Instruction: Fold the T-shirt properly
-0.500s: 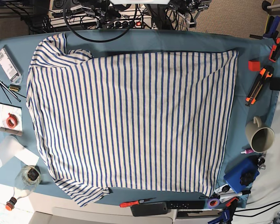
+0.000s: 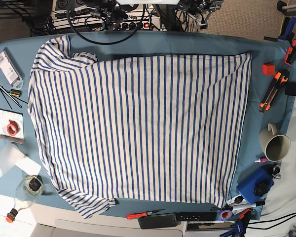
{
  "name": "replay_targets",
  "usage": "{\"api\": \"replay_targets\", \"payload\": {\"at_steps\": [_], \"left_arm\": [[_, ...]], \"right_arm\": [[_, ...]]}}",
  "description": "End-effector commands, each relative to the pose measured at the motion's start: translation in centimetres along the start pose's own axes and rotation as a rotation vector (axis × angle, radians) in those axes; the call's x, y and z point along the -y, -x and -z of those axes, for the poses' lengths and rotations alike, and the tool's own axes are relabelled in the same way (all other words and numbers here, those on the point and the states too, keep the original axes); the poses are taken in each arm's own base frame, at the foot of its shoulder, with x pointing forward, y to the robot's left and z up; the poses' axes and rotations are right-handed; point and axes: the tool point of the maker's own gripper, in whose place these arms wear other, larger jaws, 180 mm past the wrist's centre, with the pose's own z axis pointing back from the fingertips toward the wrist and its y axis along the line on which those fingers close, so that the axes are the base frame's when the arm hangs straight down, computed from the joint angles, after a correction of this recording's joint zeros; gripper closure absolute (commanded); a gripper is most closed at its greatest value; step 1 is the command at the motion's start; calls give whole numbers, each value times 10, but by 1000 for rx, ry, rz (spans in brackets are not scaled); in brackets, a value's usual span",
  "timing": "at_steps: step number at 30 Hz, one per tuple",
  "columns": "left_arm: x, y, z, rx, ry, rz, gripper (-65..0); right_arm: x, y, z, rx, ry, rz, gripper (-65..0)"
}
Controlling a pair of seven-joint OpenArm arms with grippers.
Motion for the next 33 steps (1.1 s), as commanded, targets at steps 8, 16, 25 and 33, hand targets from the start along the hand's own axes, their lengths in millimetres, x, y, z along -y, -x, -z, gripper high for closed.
{"api": "replay_targets", "payload": {"at_steps": [8,16,25,33], "left_arm": [[-1,3,-1,0,4,2,0],[-49,32,-14,-39,-71,5,0],[-97,38,-39,17,-94,-34,0],[-118,55,-63,46,-110,-6,0]], "right_arm": [[4,0,-1,-13,1,8,0],[60,2,-14,-20,61,-6,0],[109,24,-35,-23,31,-34,0],[136,54,-58,25,66,-120,0]]}}
